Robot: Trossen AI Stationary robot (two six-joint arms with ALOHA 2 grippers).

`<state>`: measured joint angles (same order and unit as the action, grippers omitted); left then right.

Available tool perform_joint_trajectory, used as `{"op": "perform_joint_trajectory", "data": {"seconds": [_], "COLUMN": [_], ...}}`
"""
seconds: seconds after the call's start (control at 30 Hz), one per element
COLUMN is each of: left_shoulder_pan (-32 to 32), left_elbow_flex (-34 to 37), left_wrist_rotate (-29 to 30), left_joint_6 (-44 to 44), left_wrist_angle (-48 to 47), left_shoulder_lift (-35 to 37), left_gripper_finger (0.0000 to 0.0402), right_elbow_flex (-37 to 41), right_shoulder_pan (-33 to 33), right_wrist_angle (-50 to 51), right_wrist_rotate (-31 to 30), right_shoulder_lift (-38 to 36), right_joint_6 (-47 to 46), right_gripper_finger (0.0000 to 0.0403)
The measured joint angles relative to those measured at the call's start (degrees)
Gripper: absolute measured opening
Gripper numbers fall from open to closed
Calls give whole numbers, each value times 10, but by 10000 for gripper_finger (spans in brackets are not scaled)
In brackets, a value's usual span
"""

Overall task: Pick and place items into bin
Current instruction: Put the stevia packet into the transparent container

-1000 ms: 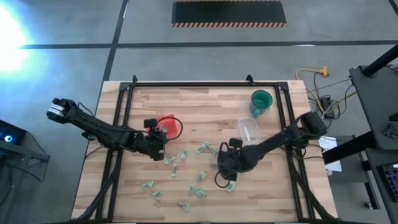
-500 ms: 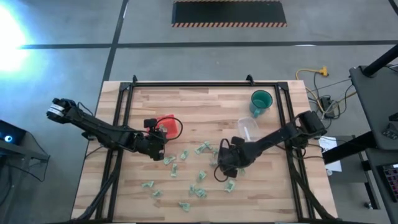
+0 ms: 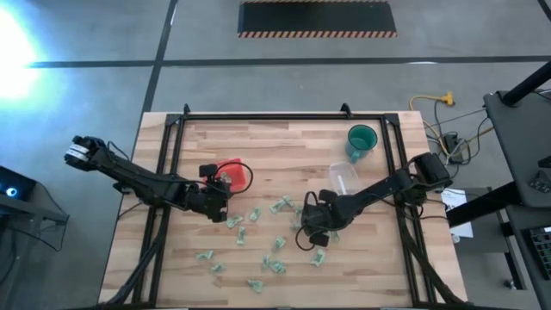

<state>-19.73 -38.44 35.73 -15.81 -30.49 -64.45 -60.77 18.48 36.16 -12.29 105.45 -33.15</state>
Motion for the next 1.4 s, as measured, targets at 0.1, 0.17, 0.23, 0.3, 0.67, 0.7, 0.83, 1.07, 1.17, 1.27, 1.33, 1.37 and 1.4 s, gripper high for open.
{"op": "perform_joint_trajectory", "data": {"seconds": [0.1, 0.17, 0.23, 0.3, 0.67, 0.7, 0.83, 1.07, 1.17, 1.27, 1.33, 1.37, 1.4], "left_shoulder_pan": [0, 0, 0, 0, 0, 0, 0, 0, 0, 0, 0, 0, 0], "left_elbow_flex": [0, 0, 0, 0, 0, 0, 0, 1, 1, 1, 1, 1, 1], "left_wrist_rotate": [0, 0, 0, 0, 0, 0, 0, 0, 0, 0, 0, 0, 0], "left_joint_6": [0, 0, 0, 0, 0, 0, 0, 0, 0, 0, 0, 0, 0], "left_wrist_angle": [0, 0, 0, 0, 0, 0, 0, 0, -1, 0, 0, 0, 0], "left_shoulder_lift": [0, 0, 0, 0, 0, 0, 0, 0, 0, 0, 0, 0, 0], "left_gripper_finger": [128, 128, 128, 128, 128, 128, 128, 128, 128, 128, 128, 128, 128], "right_elbow_flex": [0, 0, 0, 0, -19, -20, -25, -26, -26, -22, -15, -11, -8], "right_shoulder_pan": [0, 0, 0, 0, 7, 7, 7, 8, 10, 16, 20, 21, 23], "right_wrist_angle": [-1, -3, -6, -10, -17, -17, -19, 1, 28, 53, 60, 62, 68], "right_wrist_rotate": [7, 8, 10, 10, 7, 6, 3, -27, -57, -95, -119, -129, -138], "right_shoulder_lift": [0, 0, 0, 0, 0, 0, -7, -43, -66, -93, -112, -122, -132], "right_joint_6": [4, 9, 19, 33, 106, 110, 123, 122, 107, 99, 94, 91, 83], "right_gripper_finger": [75, 56, 40, 28, 14, 14, 14, 13, 13, 13, 13, 13, 13]}}
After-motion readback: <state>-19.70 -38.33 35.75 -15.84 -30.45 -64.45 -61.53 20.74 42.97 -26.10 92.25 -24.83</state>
